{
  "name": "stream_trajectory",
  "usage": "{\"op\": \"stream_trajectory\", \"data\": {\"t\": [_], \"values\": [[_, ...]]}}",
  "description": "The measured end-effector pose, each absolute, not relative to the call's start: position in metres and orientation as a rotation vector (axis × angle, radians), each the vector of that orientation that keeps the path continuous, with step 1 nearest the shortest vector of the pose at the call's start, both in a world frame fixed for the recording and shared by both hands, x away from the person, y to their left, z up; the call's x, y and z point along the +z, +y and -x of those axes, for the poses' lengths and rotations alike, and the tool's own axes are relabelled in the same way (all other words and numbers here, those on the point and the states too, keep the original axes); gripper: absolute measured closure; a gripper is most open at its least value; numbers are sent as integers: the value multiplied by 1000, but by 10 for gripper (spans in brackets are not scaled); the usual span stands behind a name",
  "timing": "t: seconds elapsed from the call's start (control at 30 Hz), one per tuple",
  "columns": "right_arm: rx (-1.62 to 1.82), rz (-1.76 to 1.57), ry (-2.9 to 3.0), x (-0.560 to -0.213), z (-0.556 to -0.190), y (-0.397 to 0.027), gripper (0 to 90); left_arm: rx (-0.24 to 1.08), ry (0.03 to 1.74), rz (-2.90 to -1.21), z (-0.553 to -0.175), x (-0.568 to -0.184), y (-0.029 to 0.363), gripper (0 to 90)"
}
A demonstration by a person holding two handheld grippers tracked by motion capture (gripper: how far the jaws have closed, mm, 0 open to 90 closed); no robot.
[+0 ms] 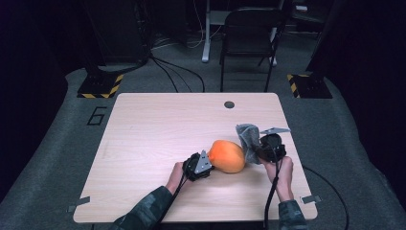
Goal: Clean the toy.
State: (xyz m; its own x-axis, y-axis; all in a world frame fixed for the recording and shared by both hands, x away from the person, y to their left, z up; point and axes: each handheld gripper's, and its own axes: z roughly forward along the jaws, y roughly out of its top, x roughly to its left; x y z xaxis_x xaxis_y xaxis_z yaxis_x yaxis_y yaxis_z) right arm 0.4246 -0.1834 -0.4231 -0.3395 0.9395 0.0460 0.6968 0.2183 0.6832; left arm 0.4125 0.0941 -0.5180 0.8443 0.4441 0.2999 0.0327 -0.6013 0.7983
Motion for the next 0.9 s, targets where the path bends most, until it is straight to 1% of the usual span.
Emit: {"op": "stream_trajectory", "data": {"t": [0.13, 0.33, 0.7, 0.8, 0.9], "values": [[852, -1602, 2083, -436, -430, -208, 770, 598, 350, -2140, -413, -519, 95, 662], [786, -1670, 2113, -459, -439, -216, 767, 603, 340, -2138, -413, -521, 95, 681], [781, -1671, 2119, -461, -439, -214, 765, 643, 320, -2119, -409, -523, 95, 754], [780, -1682, 2114, -460, -438, -213, 765, 597, 338, -2078, -409, -517, 97, 781], [786, -1668, 2112, -459, -439, -216, 765, 503, 397, -2034, -407, -496, 98, 788]]}}
